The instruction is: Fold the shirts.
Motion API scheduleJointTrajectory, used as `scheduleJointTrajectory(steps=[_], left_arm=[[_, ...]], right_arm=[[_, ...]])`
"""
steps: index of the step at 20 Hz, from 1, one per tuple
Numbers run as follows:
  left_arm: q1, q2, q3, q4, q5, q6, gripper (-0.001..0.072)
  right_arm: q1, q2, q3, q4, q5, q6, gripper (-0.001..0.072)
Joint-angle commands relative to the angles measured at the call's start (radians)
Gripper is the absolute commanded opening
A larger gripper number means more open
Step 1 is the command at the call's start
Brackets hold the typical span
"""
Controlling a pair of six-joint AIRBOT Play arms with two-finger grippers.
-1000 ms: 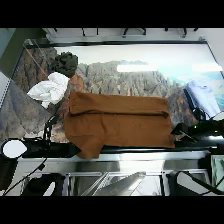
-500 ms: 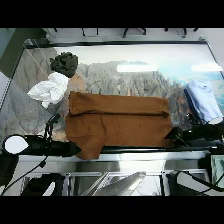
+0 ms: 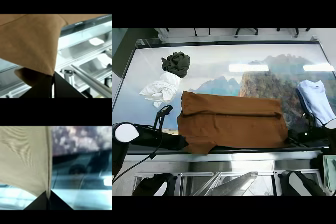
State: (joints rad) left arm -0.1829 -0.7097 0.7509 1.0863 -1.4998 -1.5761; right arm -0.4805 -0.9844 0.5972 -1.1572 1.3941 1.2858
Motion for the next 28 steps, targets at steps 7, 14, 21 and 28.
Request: scheduleJointTrajectory(steps=[7,14,21,28], left_arm=[[0.001,0.262,0.008,0.088,-0.175,-0.202,0.0013],[-0.146,-0.135,0.182,0.138,0.147,-0.084,0.0013],[-0.009,-0.688,0.673,0.202,0.203,0.056,0.0013],[-0.002,-0.923,0.917,0.233,0.174,0.108,0.0013]], right_arm=[[0.171,0.459,-0.004,-0.122,0.193,0.238,0.0024],[0.171,0.462,0.093,-0.167,0.09,0.24,0.0024],[0.171,0.134,0.226,-0.168,-0.119,0.203,0.0024],[0.171,-0.172,0.325,-0.164,-0.213,0.18,0.0024]])
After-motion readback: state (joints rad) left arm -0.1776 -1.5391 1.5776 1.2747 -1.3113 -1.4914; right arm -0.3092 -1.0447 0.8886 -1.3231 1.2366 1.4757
